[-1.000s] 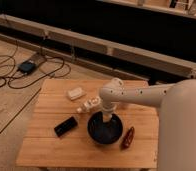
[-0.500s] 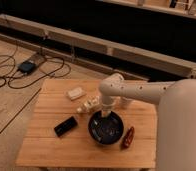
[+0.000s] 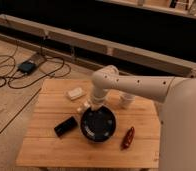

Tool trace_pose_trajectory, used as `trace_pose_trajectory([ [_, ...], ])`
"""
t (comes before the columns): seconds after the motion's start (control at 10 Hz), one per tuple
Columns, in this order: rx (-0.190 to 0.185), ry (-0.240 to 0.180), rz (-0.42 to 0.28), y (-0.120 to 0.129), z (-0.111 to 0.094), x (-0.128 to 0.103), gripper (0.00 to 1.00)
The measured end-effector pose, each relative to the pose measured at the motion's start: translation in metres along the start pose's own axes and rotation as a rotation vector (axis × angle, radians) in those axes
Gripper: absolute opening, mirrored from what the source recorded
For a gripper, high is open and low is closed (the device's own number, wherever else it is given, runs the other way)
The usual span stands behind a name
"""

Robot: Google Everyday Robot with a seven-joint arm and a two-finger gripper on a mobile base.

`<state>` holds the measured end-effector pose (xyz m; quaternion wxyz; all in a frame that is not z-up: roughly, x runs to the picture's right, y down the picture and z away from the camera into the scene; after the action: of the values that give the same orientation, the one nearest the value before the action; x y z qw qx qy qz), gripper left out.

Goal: Drag the ceramic bowl in a circle

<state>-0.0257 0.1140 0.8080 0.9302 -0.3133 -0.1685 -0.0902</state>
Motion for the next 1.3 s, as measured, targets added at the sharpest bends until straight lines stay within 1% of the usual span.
trace_pose_trajectory([
  [0.1, -0.002, -0.025, -0.011, 0.007, -0.009, -0.015, 0.00],
  [0.2, -0.015, -0.058, -0.009, 0.021, -0.016, -0.031, 0.00],
  [0.3, -0.031, -0.079, -0.002, 0.032, -0.020, -0.039, 0.00],
  [0.4, -0.054, -0.097, 0.013, 0.051, -0.023, -0.044, 0.00],
  [0.5, -0.072, -0.102, 0.026, 0.065, -0.025, -0.042, 0.00],
  [0.7, -0.087, -0.077, 0.071, 0.080, -0.025, -0.016, 0.00],
  [0.8, -0.092, -0.049, 0.101, 0.083, -0.024, 0.006, 0.00],
  [0.9, -0.089, -0.025, 0.123, 0.083, -0.021, 0.022, 0.00],
  [1.1, -0.081, 0.013, 0.159, 0.078, -0.015, 0.047, 0.00],
  [1.2, -0.070, 0.035, 0.178, 0.070, -0.011, 0.060, 0.00],
  [1.3, -0.060, 0.048, 0.187, 0.063, -0.010, 0.066, 0.00],
])
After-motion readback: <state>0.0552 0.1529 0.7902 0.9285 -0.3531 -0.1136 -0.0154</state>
